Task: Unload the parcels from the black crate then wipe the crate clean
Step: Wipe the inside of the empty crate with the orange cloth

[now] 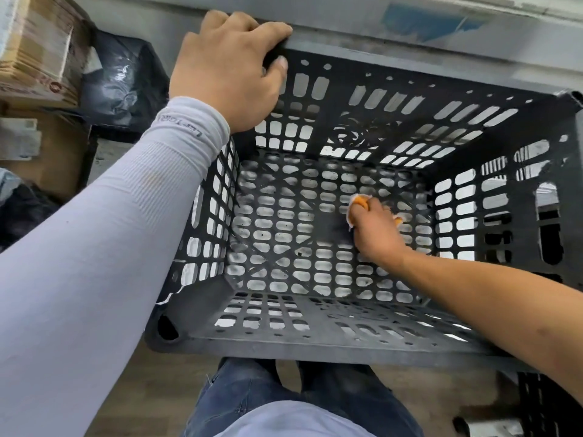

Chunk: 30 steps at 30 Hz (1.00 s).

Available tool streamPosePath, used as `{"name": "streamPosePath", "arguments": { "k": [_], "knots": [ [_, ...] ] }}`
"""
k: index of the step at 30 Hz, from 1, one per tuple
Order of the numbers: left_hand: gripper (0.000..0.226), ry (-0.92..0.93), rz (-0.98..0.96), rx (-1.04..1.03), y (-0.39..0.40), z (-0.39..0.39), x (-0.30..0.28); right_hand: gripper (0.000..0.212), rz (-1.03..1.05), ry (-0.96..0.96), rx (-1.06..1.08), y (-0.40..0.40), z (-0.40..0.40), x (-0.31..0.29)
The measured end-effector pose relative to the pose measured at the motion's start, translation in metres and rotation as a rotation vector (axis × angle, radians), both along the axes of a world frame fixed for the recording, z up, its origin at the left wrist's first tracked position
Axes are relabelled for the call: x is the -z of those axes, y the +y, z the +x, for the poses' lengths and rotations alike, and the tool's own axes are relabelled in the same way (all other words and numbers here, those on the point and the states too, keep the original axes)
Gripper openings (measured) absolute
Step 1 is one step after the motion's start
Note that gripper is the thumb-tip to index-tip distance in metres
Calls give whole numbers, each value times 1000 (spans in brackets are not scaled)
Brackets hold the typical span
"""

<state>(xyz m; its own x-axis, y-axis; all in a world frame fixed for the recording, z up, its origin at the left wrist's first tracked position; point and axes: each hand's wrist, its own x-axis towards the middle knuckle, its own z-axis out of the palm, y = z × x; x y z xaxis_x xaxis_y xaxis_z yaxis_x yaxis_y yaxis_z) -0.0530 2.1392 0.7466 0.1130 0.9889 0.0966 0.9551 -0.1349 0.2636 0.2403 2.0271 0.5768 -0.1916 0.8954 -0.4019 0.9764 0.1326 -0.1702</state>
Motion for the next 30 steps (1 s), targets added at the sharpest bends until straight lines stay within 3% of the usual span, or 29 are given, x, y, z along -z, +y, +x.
{"name": "streamPosePath", "arguments": {
  "k": [6,12,15,18,20,23,26,30],
  "knots": [
    [52,6,7,-3,1,1,1,40,18,114,-182,2,-31,-1],
    [52,15,0,-3,0,0,-1,40,75,353,-629,-13,-152,7],
    [52,24,-18,-1,0,1,-1,23,215,262,-842,-10,-169,7],
    [51,19,-24,-3,1,2,-1,29,199,115,-943,1,-145,9],
    [51,13,-27,-9,0,2,-2,27,132,99,-924,5,-123,10],
    [51,9,-20,0,0,3,-1,40,-18,116,-765,13,-90,6],
    [52,6,-19,5,2,1,0,51,-10,87,-704,23,-49,-2],
    [54,1,-18,8,3,0,1,43,-11,-178,-592,41,28,-20]
  ]
}}
